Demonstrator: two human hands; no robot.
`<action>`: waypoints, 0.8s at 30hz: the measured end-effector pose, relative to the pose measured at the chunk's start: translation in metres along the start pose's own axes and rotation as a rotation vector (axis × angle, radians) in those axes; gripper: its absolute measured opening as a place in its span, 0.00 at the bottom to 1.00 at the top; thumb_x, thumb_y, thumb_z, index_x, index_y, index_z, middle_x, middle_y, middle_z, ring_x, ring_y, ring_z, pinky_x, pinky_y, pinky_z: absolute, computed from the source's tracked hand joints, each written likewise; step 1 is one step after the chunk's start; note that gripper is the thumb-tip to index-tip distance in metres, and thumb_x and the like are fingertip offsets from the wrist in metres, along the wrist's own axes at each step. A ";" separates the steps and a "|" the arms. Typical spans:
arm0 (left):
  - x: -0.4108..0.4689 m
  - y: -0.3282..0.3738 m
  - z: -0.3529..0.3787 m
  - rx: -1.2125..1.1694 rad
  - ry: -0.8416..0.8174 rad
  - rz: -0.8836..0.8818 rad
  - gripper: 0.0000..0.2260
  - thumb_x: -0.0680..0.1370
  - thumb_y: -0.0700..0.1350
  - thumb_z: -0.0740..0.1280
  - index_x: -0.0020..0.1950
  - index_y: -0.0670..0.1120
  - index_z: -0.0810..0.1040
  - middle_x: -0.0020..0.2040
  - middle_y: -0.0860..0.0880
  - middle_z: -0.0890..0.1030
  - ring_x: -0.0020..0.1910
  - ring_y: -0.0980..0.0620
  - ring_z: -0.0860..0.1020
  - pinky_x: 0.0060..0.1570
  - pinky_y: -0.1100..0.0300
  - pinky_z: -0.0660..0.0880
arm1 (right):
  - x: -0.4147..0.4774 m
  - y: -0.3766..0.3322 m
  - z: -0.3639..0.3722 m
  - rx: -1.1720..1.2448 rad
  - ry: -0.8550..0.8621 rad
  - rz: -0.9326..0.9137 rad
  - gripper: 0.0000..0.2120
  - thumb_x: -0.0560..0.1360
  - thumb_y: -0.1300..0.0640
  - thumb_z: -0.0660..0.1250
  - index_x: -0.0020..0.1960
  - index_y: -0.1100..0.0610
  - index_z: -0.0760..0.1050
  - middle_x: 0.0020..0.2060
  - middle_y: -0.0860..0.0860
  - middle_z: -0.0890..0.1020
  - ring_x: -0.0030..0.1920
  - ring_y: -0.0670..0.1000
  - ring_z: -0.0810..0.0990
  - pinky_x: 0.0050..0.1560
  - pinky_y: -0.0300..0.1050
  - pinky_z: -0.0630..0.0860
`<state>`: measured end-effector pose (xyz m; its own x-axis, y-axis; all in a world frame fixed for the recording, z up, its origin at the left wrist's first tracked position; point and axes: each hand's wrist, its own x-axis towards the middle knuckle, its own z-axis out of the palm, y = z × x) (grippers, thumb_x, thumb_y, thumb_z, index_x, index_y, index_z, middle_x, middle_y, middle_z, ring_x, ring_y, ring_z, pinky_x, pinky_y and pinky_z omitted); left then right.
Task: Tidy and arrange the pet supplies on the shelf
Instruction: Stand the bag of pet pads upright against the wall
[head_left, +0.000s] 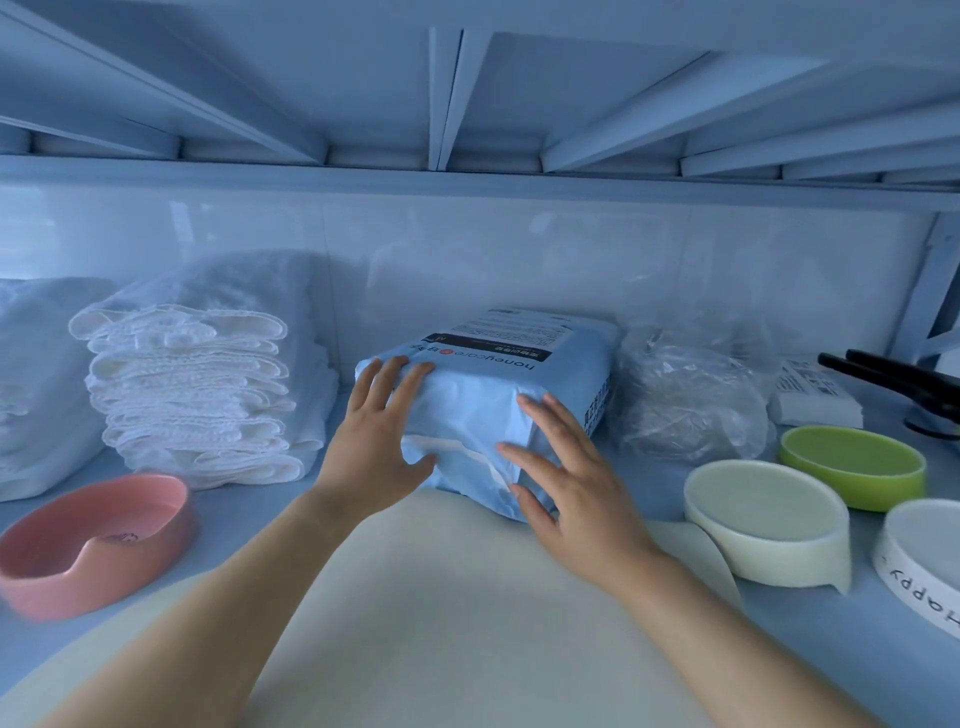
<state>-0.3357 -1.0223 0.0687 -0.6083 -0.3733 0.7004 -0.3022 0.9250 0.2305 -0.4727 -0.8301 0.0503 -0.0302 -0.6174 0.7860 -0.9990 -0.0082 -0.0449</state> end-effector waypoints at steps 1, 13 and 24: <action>0.000 0.000 0.001 -0.002 0.003 0.001 0.41 0.67 0.48 0.74 0.74 0.55 0.56 0.74 0.54 0.57 0.75 0.48 0.51 0.64 0.57 0.62 | 0.000 0.000 0.000 -0.004 0.001 -0.001 0.13 0.74 0.58 0.66 0.58 0.52 0.75 0.73 0.52 0.62 0.75 0.50 0.54 0.67 0.45 0.65; -0.012 -0.020 -0.004 -0.079 0.078 -0.119 0.37 0.68 0.47 0.75 0.70 0.64 0.58 0.72 0.50 0.55 0.65 0.46 0.68 0.44 0.60 0.70 | 0.002 -0.004 0.004 -0.045 -0.008 0.019 0.18 0.66 0.61 0.75 0.55 0.52 0.77 0.71 0.55 0.66 0.73 0.53 0.60 0.60 0.51 0.74; -0.013 -0.031 -0.003 -0.156 0.077 -0.248 0.26 0.74 0.45 0.69 0.66 0.59 0.60 0.50 0.50 0.67 0.39 0.50 0.72 0.38 0.57 0.68 | 0.002 -0.005 0.004 -0.155 0.028 0.024 0.22 0.63 0.61 0.78 0.55 0.53 0.78 0.68 0.57 0.70 0.68 0.58 0.68 0.57 0.55 0.76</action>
<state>-0.3165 -1.0455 0.0544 -0.4704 -0.5884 0.6577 -0.3148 0.8081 0.4978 -0.4679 -0.8344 0.0499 -0.0532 -0.5939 0.8028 -0.9912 0.1291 0.0298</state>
